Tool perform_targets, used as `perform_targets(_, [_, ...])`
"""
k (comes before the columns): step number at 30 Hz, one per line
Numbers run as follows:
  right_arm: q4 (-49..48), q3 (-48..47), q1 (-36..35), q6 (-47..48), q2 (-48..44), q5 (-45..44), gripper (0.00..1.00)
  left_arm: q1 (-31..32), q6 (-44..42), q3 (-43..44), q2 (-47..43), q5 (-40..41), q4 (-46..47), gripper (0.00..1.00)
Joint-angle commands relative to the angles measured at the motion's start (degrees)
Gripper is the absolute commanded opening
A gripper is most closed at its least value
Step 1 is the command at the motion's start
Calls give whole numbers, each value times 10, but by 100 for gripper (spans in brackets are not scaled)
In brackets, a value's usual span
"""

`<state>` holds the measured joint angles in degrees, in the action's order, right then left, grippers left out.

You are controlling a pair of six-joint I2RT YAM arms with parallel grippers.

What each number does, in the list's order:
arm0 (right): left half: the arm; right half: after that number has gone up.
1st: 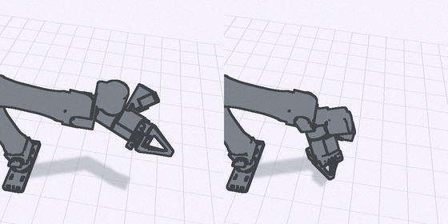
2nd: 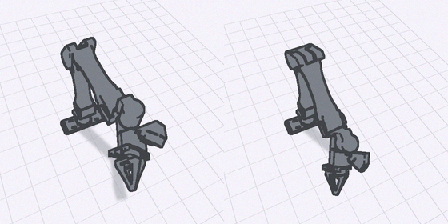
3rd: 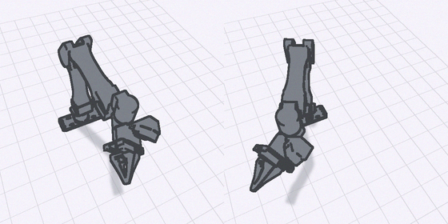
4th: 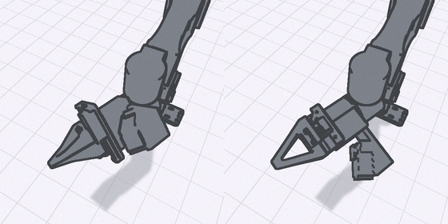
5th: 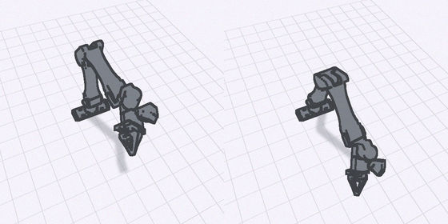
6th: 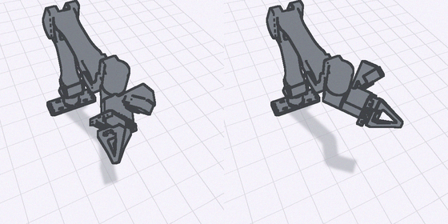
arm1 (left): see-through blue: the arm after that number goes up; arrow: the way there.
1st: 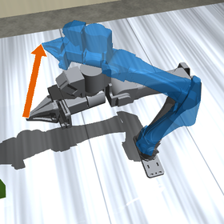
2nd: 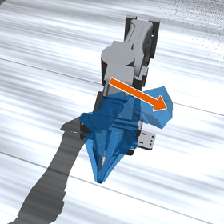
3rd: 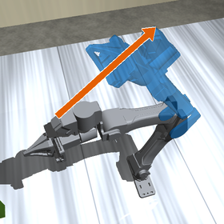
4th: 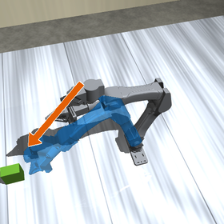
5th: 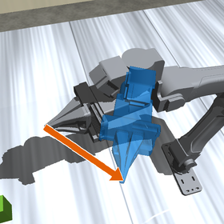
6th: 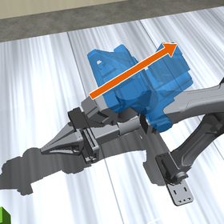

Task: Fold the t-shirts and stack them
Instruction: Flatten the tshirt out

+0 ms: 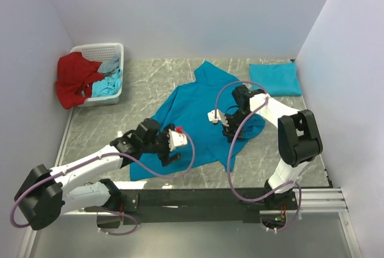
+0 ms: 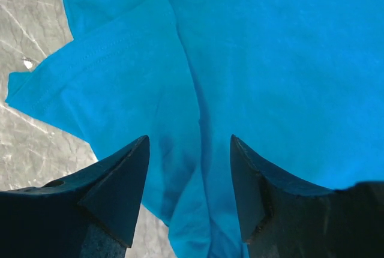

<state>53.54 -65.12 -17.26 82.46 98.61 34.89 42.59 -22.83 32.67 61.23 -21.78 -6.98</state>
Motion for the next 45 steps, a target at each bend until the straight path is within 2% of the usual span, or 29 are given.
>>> perform_targets(1, [-12,9,-1,-9,1,-6,61,36,-90,-15,6,7,-22,87])
perform_targets(5, [-15,20,-1,-12,-9,-5,57,72,-107,-38,13,57,-30,81])
perform_targets(10, [-1,6,-1,-19,4,-6,44,105,-117,-44,48,85,-53,80])
perform_targets(14, [-8,12,-2,-25,-1,-13,42,120,-120,-53,58,103,-55,80])
perform_targets(17, [-4,14,-5,-26,-1,-16,35,121,-117,-53,69,115,-51,75])
perform_targets(22, [2,16,-3,-32,-8,-16,18,124,-111,-45,114,129,-51,59])
perform_targets(24, [5,16,-1,-39,-12,-12,10,126,-108,-39,129,133,-53,46])
perform_targets(25, [6,12,3,-42,-19,-8,7,126,-108,-37,131,144,-58,39])
perform_targets(26, [9,9,10,-55,-24,1,1,126,-107,-33,133,150,-58,22])
perform_targets(28, [12,-7,21,-81,-36,10,0,126,-102,-30,123,175,-58,3])
perform_targets(31, [21,-34,45,-99,-58,31,0,125,-97,-31,87,203,-56,0])
perform_targets(33, [-1,-54,56,-161,-69,16,0,118,-104,-37,51,234,-45,0])
perform_targets(36, [-45,-115,56,-245,-77,-20,0,58,-107,-9,37,270,-19,0])
perform_targets(37, [-55,-167,56,-282,-69,-43,0,2,-105,31,42,267,-11,0])
perform_targets(39, [-91,-237,57,-323,-51,-74,0,-63,-101,89,77,274,18,0])
perform_targets(40, [-101,-321,58,-361,-30,-96,0,-118,-87,162,93,271,23,0])
perform_targets(41, [-114,-369,62,-379,-19,-99,0,-143,-83,209,125,259,18,0])
perform_targets(42, [-115,-470,66,-393,-7,-95,0,-175,-65,257,138,257,10,0])
perform_targets(43, [-111,-524,81,-428,15,-77,0,-184,-60,355,159,259,7,0])
perform_targets(44, [-107,-578,91,-446,25,-58,0,-190,-54,403,165,261,0,0])
perform_targets(45, [-100,-678,100,-463,39,-34,0,-196,-46,446,167,263,0,0])
